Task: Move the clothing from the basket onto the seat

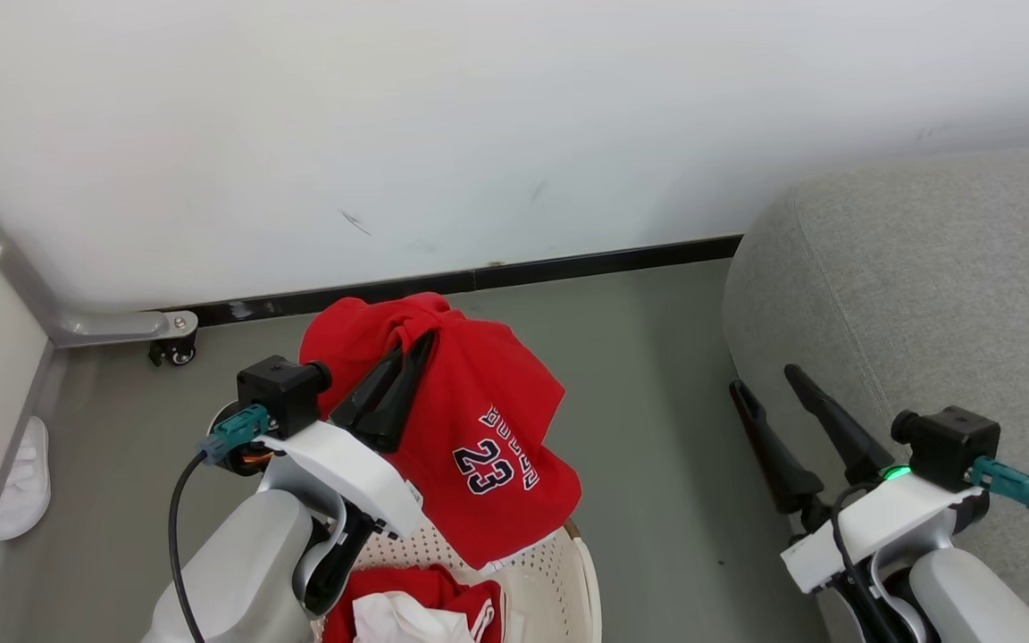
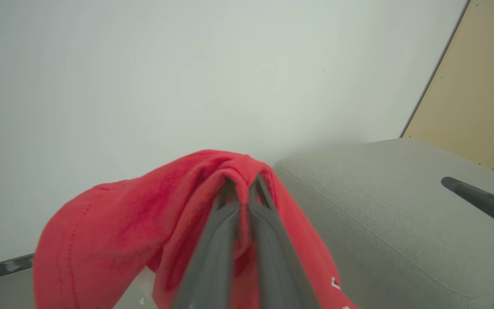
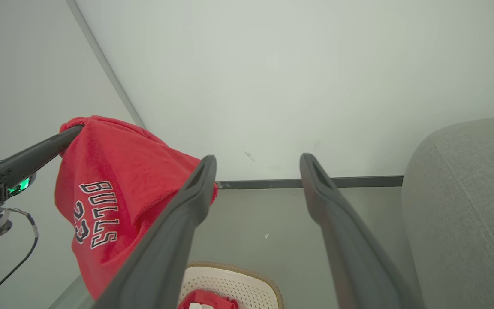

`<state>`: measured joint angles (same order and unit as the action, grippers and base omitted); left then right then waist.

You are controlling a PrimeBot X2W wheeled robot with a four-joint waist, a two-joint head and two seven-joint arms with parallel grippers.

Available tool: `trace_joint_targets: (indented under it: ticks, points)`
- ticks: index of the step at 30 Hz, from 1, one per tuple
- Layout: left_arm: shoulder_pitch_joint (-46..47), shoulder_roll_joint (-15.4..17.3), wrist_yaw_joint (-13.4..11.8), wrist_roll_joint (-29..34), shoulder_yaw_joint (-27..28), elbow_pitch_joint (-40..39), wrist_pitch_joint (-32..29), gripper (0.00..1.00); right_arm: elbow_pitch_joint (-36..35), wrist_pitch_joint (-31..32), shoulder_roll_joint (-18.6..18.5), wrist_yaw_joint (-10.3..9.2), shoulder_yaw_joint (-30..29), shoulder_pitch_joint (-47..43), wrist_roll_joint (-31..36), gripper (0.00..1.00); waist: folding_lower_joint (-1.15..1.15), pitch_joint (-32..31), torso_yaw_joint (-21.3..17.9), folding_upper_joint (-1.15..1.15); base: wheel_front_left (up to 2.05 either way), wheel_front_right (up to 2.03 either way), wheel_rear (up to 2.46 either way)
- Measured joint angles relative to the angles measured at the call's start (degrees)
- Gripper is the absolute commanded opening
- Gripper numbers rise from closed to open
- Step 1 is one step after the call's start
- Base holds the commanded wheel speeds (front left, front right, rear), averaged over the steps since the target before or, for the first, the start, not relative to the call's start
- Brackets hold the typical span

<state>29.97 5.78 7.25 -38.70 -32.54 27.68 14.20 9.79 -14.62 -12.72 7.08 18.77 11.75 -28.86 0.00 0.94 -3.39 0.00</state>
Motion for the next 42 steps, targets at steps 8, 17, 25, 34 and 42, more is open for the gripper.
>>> trace_joint_targets:
  ticks: [8,17,25,34,42]
  points:
    - [-0.3,-0.2,0.0,0.0,0.0,-0.6,0.0,0.0,-1.2,0.0,-0.3,0.0,4.7,-1.2,-0.5,1.0,0.0,-1.4,0.3,0.0,0.0,0.0,0.0]
    - [-1.3,-0.4,0.0,0.0,-1.2,-1.0,0.0,0.0,-2.7,0.0,-0.6,0.0,13.9,-0.7,0.1,1.0,0.0,-1.8,0.8,0.0,0.0,0.0,0.0]
    - [-1.2,-1.1,0.0,0.0,-1.9,-1.8,-0.5,0.0,-1.7,0.0,-0.1,0.0,21.0,2.0,-0.5,1.0,0.0,-1.4,1.7,0.0,0.0,0.0,0.0]
    - [-1.0,-1.9,0.0,0.1,-2.6,-2.8,-0.6,0.0,2.9,0.0,1.3,0.0,23.5,4.1,-4.1,1.0,0.0,-1.1,3.0,0.0,0.0,0.0,0.0]
    - [-0.6,-2.1,0.0,0.1,-3.3,-3.3,-1.0,0.0,5.8,0.0,2.5,0.0,24.6,5.5,-7.2,1.0,0.0,-0.9,4.0,0.0,0.0,0.0,0.0]
